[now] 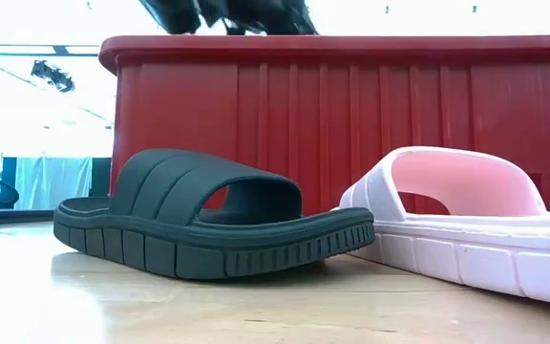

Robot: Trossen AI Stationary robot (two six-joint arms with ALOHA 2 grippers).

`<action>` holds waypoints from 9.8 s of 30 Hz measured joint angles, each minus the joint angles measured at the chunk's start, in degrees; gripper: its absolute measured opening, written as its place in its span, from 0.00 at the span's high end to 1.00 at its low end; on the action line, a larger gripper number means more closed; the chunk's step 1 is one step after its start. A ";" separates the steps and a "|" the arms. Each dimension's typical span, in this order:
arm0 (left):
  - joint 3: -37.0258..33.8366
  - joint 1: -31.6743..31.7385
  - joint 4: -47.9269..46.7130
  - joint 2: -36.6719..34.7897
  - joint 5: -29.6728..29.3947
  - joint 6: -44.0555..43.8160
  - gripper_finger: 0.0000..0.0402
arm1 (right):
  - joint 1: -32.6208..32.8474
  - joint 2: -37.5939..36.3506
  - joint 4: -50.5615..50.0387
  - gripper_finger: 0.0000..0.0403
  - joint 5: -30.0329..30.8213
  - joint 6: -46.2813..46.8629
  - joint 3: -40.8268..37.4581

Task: Pick and place slides into bin
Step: Put the black flip flop into the red bin, then put the right black slide into the red bin

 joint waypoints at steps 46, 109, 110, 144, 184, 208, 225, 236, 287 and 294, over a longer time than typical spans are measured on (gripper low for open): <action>4.62 14.39 -50.30 9.97 10.74 -40.07 0.69 | 0.07 -1.40 -14.46 0.67 -0.54 10.65 -0.02; 61.44 22.92 -101.85 -15.65 23.38 65.34 0.98 | -52.24 49.65 -23.35 1.00 -39.73 29.66 -0.04; 61.42 22.99 -102.00 -15.66 23.39 65.34 0.98 | -52.21 50.35 -23.35 1.00 -39.37 29.66 -0.04; 61.40 23.17 -103.10 -15.76 23.47 67.09 0.98 | -53.24 47.64 -9.95 1.00 -29.44 32.06 2.05; 61.42 -22.13 -116.79 8.39 68.49 24.71 0.74 | -0.81 8.70 -42.78 1.00 -11.66 25.13 1.88; 61.31 -30.24 -118.23 27.72 56.89 -10.28 0.58 | 8.82 8.70 -48.80 1.00 -5.62 46.59 1.90; 61.47 -23.93 -117.48 19.14 54.91 4.22 0.71 | 38.21 20.48 -50.68 0.97 -12.12 78.31 1.90; 61.42 -21.79 -117.97 17.44 53.34 12.93 0.78 | 29.67 27.92 -70.35 0.74 -22.22 79.38 1.90; 67.17 -19.18 -82.96 -10.39 59.08 34.33 0.92 | 22.97 44.48 -85.15 0.62 -13.15 86.69 -5.99; 67.11 -19.17 -83.33 -10.68 58.83 34.96 0.92 | 22.93 44.48 -83.90 0.71 -16.63 86.71 -11.72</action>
